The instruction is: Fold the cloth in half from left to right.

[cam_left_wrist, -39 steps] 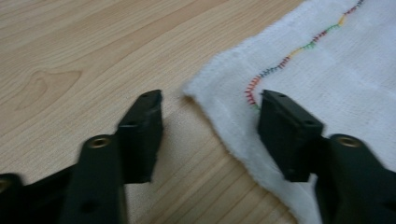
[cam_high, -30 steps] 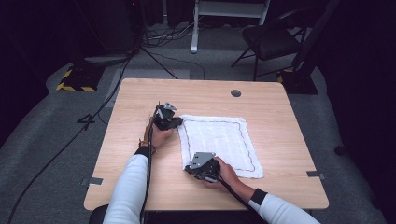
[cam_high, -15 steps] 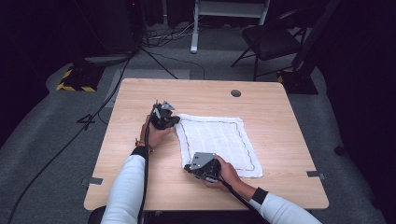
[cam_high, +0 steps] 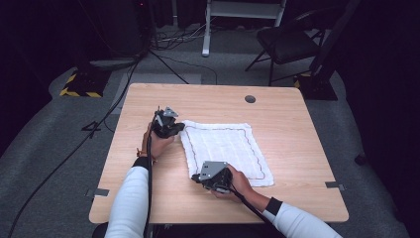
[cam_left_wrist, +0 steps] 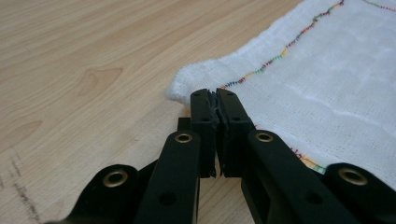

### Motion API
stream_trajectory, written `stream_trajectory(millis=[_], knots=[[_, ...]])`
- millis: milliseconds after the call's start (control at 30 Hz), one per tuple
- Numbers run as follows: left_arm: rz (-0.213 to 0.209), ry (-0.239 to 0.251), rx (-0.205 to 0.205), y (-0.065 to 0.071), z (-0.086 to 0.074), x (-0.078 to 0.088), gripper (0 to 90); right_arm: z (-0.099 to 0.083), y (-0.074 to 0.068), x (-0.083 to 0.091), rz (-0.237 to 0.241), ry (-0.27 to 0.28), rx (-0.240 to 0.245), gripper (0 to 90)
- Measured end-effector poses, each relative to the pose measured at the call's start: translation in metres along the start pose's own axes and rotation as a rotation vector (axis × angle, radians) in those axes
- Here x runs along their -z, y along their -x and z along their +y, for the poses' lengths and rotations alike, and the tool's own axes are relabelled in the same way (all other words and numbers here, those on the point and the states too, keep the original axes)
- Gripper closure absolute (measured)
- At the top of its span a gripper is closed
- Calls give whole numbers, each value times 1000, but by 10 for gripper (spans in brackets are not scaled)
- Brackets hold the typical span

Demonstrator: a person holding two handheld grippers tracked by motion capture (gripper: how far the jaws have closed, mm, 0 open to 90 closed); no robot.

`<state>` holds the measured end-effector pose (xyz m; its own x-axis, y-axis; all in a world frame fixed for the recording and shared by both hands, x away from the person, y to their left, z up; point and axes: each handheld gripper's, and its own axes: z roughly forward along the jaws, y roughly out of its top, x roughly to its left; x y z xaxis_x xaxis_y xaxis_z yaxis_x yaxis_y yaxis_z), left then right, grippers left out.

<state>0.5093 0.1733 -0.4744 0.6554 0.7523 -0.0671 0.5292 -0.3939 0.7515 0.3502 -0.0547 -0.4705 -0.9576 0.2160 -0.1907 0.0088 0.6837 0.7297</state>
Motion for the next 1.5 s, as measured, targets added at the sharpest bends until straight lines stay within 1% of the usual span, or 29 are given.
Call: stream_trajectory(millis=[33, 100, 133, 200, 233, 267, 300, 367, 400, 533, 600, 633, 700, 733, 800, 833, 867, 900, 933, 967, 1000, 1033, 1067, 1167, 1200, 1267, 1333, 1367, 1500], knots=[[2, 12, -5, 0, 1, 2, 866, 1, 0, 3, -5, 8, 0, 880], [5, 15, -3, 1, 2, 4, 867, 3, 1, 5, -8, 17, -6, 880], [5, 16, -19, 1, 3, 7, 867, 4, 1, 5, -7, 23, -11, 880], [9, 24, -14, 2, 4, 9, 867, 5, 1, 6, -6, 24, -9, 880], [12, 39, -5, 1, 4, 15, 867, 9, 1, 5, -6, 34, -10, 880], [12, 39, -5, 1, 4, 15, 867, 9, 1, 5, -6, 34, -10, 880], [18, 50, -8, 0, 4, 21, 867, 13, 1, 4, -5, 43, -9, 880], [17, 55, -7, 0, 5, 24, 867, 16, 0, 4, -4, 49, -1, 880], [9, 78, -5, 0, 7, 28, 868, 17, -1, 5, -7, 49, 5, 880], [8, 98, -14, 4, 13, 27, 868, 16, 0, 12, -17, 58, -4, 880], [8, 98, -26, 8, 18, 23, 868, 14, 2, 18, -29, 64, -12, 880], [8, 97, -45, 14, 24, 19, 868, 12, 3, 22, -34, 68, -20, 880], [7, 93, -49, 17, 26, 18, 868, 10, 4, 26, -37, 69, -23, 880], [5, 96, -63, 21, 32, 13, 868, 5, 7, 34, -48, 73, -37, 880], [-6, 100, -59, 25, 37, 9, 868, 1, 9, 43, -58, 78, -58, 880], [-6, 100, -59, 25, 37, 9, 868, 1, 9, 43, -58, 78, -58, 880], [-13, 99, -66, 30, 43, 3, 868, -3, 11, 51, -71, 82, -72, 880], [-13, 99, -66, 30, 43, 3, 868, -3, 11, 51, -71, 82, -72, 880], [-21, 99, -80, 37, 48, -3, 868, -8, 12, 58, -88, 80, -81, 880], [-21, 99, -80, 37, 48, -3, 868, -10, 13, 62, -93, 79, -84, 880], [-30, 99, -91, 44, 54, -10, 868, -12, 14, 66, -98, 82, -93, 880], [-30, 99, -91, 44, 54, -10, 868, -12, 14, 66, -98, 82, -93, 880], [-32, 97, -102, 47, 56, -13, 868, -14, 16, 70, -102, 87, -103, 880], [-44, 105, -105, 56, 63, -22, 868, -20, 19, 80, -119, 86, -116, 880], [-45, 105, -105, 59, 66, -25, 868, -25, 21, 85, -127, 84, -123, 880], [-49, 102, -126, 68, 72, -32, 868, -30, 23, 91, -135, 81, -136, 880], [-51, 102, -129, 71, 74, -34, 868, -35, 25, 97, -144, 82, -147, 880], [-51, 101, -139, 76, 78, -39, 868, -37, 26, 100, -149, 82, -155, 880], [-53, 104, -144, 83, 83, -44, 868, -47, 29, 111, -169, 80, -176, 880]])
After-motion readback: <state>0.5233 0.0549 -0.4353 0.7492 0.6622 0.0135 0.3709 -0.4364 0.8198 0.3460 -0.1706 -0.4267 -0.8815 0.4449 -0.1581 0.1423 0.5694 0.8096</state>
